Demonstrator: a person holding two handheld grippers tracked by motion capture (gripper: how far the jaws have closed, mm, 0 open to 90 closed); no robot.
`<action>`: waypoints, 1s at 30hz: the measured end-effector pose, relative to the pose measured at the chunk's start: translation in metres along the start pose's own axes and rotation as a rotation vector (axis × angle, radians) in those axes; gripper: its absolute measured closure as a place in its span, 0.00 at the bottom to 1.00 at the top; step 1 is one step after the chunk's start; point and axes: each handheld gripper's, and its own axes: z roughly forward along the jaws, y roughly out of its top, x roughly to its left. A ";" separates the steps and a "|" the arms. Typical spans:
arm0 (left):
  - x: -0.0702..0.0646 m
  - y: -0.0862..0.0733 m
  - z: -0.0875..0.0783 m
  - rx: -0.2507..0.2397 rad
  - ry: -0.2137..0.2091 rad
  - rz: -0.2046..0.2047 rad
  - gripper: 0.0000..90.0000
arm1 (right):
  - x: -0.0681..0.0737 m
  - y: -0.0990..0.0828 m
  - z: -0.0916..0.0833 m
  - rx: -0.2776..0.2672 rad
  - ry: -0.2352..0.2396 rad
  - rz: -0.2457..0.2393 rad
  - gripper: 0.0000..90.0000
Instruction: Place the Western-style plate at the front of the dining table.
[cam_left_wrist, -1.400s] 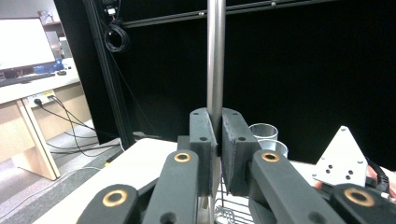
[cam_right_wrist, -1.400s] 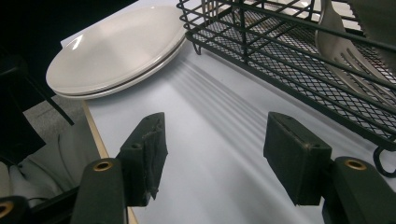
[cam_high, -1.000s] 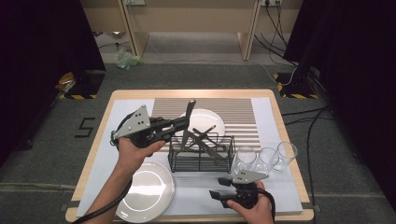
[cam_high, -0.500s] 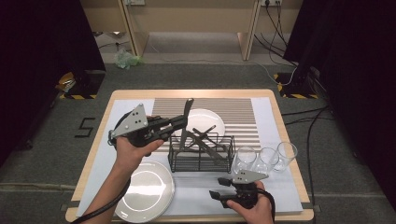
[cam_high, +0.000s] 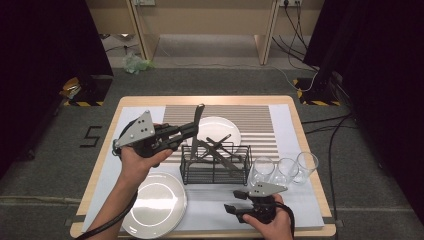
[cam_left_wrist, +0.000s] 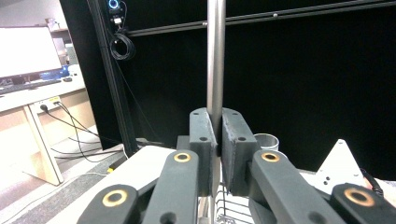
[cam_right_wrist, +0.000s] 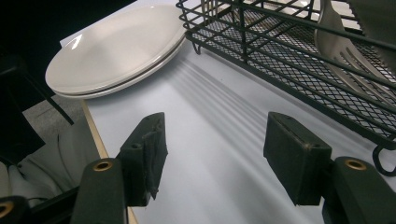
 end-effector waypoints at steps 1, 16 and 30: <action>0.000 0.000 0.000 0.000 0.000 0.001 0.93 | 0.000 0.000 0.000 0.000 0.000 0.000 0.44; 0.003 0.004 -0.006 -0.014 0.015 0.001 0.93 | 0.000 0.000 0.000 0.000 0.000 0.000 0.44; 0.005 0.006 -0.009 -0.025 0.028 0.004 0.93 | 0.000 0.000 0.000 0.000 -0.001 0.000 0.44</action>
